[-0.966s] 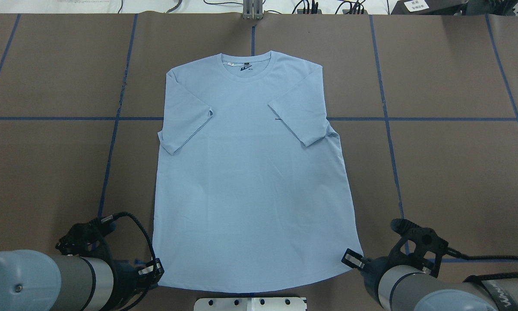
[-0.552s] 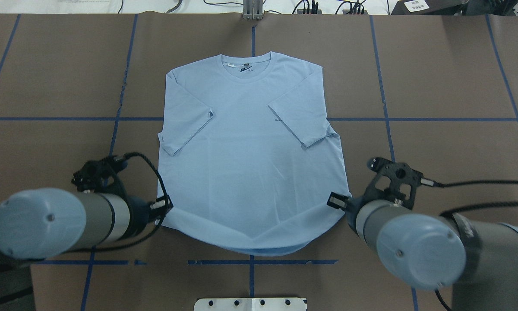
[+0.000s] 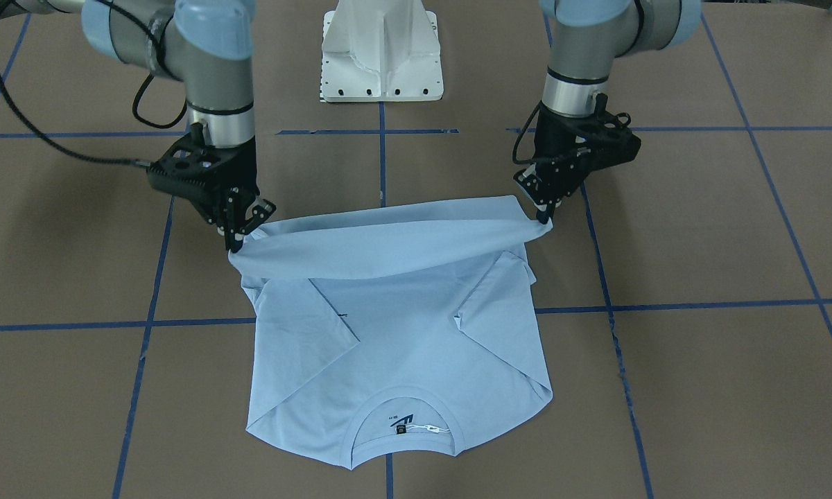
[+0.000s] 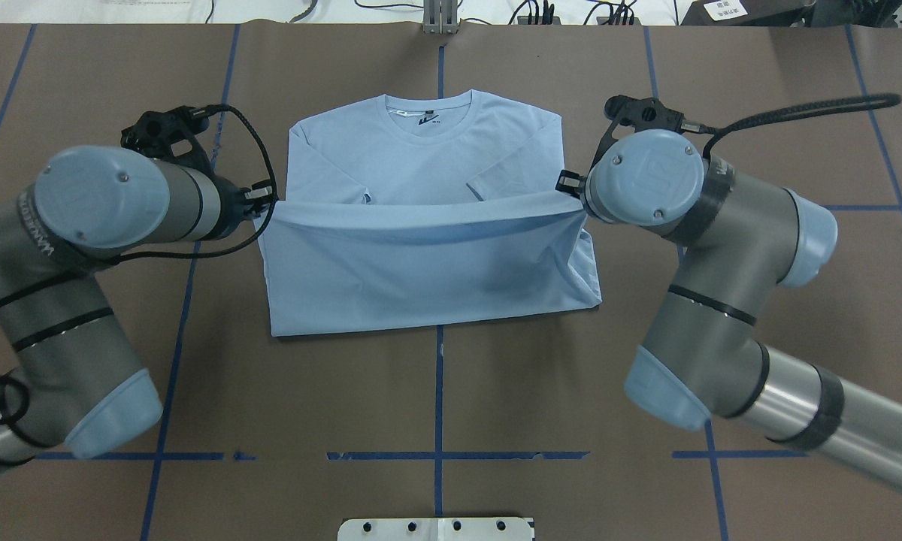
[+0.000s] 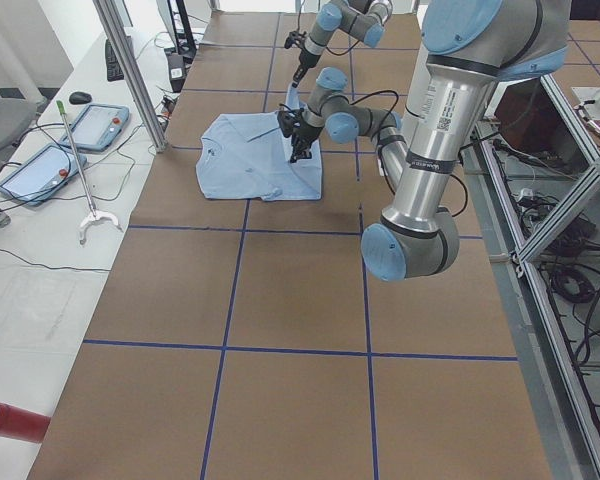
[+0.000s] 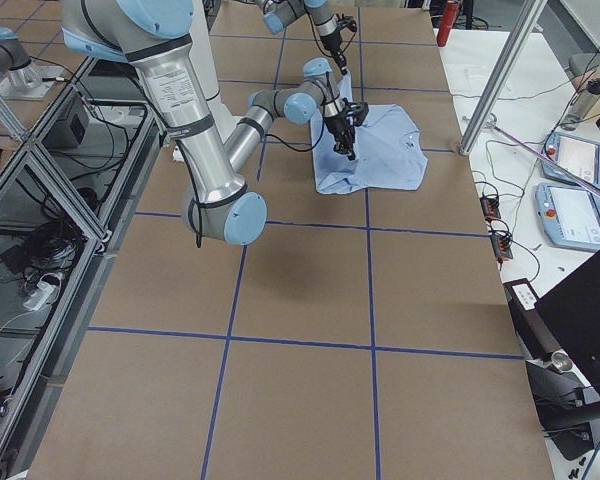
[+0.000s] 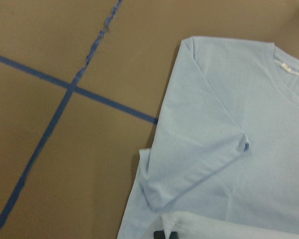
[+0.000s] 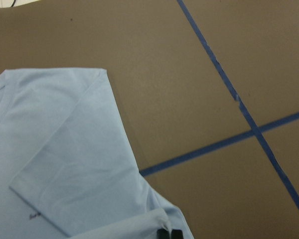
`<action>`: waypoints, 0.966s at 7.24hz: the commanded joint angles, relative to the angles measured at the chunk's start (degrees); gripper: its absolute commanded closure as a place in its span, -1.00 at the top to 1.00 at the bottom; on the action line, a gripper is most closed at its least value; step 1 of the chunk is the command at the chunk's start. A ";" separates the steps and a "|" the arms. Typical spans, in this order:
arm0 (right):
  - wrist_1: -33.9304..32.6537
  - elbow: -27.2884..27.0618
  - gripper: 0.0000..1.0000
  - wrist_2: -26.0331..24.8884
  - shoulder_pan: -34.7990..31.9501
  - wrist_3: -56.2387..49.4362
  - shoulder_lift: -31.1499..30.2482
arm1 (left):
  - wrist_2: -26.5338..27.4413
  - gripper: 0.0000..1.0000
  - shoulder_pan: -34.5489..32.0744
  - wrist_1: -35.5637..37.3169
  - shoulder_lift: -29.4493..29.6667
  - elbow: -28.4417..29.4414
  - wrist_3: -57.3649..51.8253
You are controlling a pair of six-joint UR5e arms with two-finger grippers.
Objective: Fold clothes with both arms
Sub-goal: 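Lift the hem with both grippers and fold it toward the collar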
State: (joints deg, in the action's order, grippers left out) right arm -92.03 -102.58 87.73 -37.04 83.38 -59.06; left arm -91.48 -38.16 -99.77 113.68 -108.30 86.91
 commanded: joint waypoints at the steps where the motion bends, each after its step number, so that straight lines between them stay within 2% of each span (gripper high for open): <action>1: 9.03 17.34 -1.00 0.69 -3.38 -1.90 8.57 | 2.69 -1.00 -3.50 -8.85 5.83 13.43 -0.42; 2: 10.54 20.54 -1.00 0.78 -4.44 -2.16 9.92 | 2.88 -1.00 -4.46 -12.96 6.63 17.21 -0.51; 4: 18.51 29.76 -1.00 0.78 -4.71 -2.25 12.99 | 4.10 -1.00 -4.82 -20.97 9.53 27.14 -0.60; 5: 19.94 33.81 -1.00 0.78 -5.06 -2.34 15.10 | 6.29 -1.00 -4.91 -21.60 9.98 29.36 -1.73; 7: 21.62 37.88 -1.00 0.87 -5.85 -2.43 17.31 | 6.31 -1.00 -5.09 -22.92 10.42 30.60 -3.32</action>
State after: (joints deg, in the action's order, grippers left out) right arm -71.55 -67.39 88.56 -42.35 81.03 -43.21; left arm -85.47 -43.12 -121.75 123.76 -78.97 84.27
